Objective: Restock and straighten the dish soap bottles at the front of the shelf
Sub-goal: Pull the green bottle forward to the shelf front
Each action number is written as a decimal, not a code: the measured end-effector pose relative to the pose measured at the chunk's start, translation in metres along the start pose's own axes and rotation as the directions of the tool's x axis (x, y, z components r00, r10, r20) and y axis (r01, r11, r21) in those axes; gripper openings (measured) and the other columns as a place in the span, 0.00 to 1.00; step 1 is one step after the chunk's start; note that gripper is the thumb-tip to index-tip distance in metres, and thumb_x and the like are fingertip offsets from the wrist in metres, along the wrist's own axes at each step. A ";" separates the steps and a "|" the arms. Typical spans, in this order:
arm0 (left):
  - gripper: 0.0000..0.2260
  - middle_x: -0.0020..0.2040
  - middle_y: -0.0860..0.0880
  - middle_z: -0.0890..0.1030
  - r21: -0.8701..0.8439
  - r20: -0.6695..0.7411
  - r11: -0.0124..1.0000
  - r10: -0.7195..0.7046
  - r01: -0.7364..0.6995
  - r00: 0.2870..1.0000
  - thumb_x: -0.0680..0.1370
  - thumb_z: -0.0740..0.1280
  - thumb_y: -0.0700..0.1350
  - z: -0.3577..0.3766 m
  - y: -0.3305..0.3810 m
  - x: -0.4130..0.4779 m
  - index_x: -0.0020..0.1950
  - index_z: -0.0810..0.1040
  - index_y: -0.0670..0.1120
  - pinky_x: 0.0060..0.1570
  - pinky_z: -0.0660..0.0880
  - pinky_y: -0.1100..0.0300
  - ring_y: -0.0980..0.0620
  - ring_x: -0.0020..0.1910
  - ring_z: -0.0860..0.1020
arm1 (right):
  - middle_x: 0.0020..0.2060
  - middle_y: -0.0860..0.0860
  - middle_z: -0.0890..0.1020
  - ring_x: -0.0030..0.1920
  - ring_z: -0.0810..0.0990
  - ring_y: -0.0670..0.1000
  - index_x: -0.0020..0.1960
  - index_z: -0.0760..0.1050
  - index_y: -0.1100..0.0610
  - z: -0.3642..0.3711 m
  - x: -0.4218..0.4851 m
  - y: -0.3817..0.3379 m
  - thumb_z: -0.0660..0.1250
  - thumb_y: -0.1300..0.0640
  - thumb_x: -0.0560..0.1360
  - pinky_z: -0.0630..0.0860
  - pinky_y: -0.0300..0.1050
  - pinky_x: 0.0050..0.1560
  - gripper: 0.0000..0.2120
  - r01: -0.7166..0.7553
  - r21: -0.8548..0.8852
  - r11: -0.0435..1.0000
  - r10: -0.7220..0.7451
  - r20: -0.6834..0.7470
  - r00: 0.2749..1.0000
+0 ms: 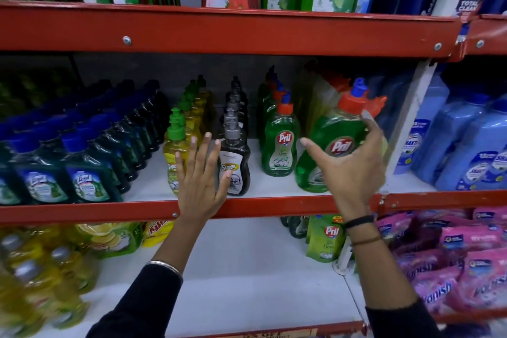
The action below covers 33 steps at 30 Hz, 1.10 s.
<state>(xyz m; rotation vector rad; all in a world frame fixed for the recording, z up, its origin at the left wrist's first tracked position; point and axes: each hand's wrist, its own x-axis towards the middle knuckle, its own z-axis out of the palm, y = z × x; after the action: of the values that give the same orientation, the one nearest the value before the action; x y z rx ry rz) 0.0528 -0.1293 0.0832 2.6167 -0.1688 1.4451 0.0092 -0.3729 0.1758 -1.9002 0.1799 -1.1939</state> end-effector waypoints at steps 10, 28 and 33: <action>0.28 0.77 0.46 0.60 0.023 -0.026 0.997 0.071 -0.070 0.997 0.80 0.52 0.57 0.004 -0.002 -0.002 0.78 0.53 0.49 0.76 0.43 0.46 0.48 0.78 0.52 | 0.54 0.56 0.79 0.51 0.80 0.58 0.60 0.64 0.58 0.071 -0.021 0.004 0.76 0.33 0.54 0.69 0.45 0.41 0.46 -0.020 -0.166 0.986 0.053 0.200 0.978; 0.43 0.77 0.56 0.41 -0.742 0.487 0.510 -0.037 0.436 0.873 0.71 0.45 0.75 -0.012 0.111 -0.010 0.77 0.38 0.51 0.74 0.46 0.61 0.61 0.76 0.42 | 0.71 0.53 0.68 0.67 0.68 0.49 0.72 0.63 0.53 0.040 -0.043 0.036 0.48 0.15 0.50 0.62 0.52 0.69 0.61 -0.609 0.458 0.648 0.284 0.597 0.751; 0.51 0.78 0.57 0.45 -0.700 0.633 0.361 -0.085 0.616 0.769 0.60 0.40 0.82 -0.010 0.113 0.012 0.77 0.41 0.56 0.75 0.48 0.55 0.64 0.73 0.46 | 0.67 0.46 0.68 0.66 0.66 0.45 0.72 0.63 0.49 0.037 -0.045 0.033 0.45 0.15 0.49 0.60 0.46 0.67 0.60 -0.586 0.452 0.673 0.180 0.668 0.722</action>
<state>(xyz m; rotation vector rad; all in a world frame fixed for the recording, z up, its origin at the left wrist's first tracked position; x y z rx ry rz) 0.0316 -0.2385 0.1073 1.8083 -0.2730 0.2521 0.0246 -0.3487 0.1155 -1.3948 -0.1303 -0.2485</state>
